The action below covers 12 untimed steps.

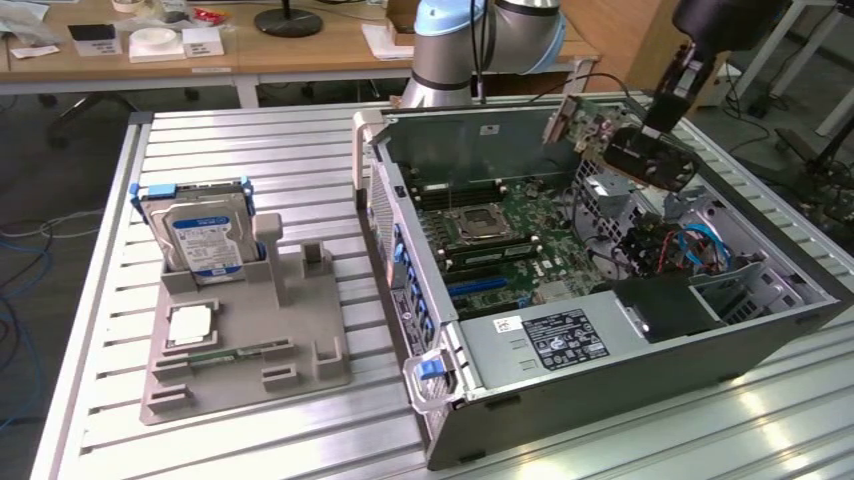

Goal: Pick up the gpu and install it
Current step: 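Insert the gpu into the slot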

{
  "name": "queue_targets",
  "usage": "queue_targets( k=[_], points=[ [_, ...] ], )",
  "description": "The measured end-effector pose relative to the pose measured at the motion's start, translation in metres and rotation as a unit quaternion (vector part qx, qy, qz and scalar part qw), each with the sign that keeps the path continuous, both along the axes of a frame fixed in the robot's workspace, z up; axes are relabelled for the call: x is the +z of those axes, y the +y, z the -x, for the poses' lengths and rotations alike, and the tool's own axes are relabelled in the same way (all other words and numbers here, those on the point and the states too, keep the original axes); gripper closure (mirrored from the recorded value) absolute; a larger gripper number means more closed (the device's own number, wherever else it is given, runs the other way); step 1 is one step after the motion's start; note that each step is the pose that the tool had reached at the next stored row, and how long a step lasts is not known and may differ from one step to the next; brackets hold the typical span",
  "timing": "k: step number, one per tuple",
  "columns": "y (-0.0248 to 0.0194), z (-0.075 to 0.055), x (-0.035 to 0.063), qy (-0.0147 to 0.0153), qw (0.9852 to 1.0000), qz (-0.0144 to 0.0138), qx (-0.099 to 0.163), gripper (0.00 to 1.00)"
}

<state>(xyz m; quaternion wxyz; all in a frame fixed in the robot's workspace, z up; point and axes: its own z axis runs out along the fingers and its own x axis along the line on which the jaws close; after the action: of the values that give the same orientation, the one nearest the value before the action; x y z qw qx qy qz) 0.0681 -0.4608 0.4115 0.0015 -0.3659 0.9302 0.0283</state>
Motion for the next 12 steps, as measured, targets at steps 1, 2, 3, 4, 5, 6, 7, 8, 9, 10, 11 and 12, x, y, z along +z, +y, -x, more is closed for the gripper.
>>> queue_targets(
  k=[1,2,3,4,5,6,7,8,9,10,11,12],
  points=[
    [0.0,0.0,0.0,0.0,1.0,0.0,0.008,0.73],
    [0.0,0.0,-0.0001,0.0,0.9999,0.0,0.016,0.73],
    [0.0,0.0,-0.0002,0.0,0.9997,0.0,0.024,0.73],
    [0.0,0.0,-0.0003,0.0,0.9995,0.0,0.033,0.73],
    [0.0,0.0,-0.0003,0.0,0.9992,0.0,0.041,0.73],
    [0.0,0.0,-0.0004,0.0,0.9988,0.0,0.048,0.73],
    [0.0,0.0,-0.0005,0.0,0.9984,-0.0001,0.056,0.73],
    [0.0,0.0,-0.0006,0.0,0.998,0.0,0.063,0.73],
    [0.0,0.0,-0.0006,0.0,0.9975,0.0,0.071,0.73],
    [0.0,0.0,-0.0007,0.0,0.9969,0.0,0.079,0.73],
    [0.0,0.0,-0.0007,0.0,0.9964,0.0,0.085,0.73],
    [0.0,0.0,-0.0007,0.0,0.9961,0.0,0.088,0.73]
  ],
)
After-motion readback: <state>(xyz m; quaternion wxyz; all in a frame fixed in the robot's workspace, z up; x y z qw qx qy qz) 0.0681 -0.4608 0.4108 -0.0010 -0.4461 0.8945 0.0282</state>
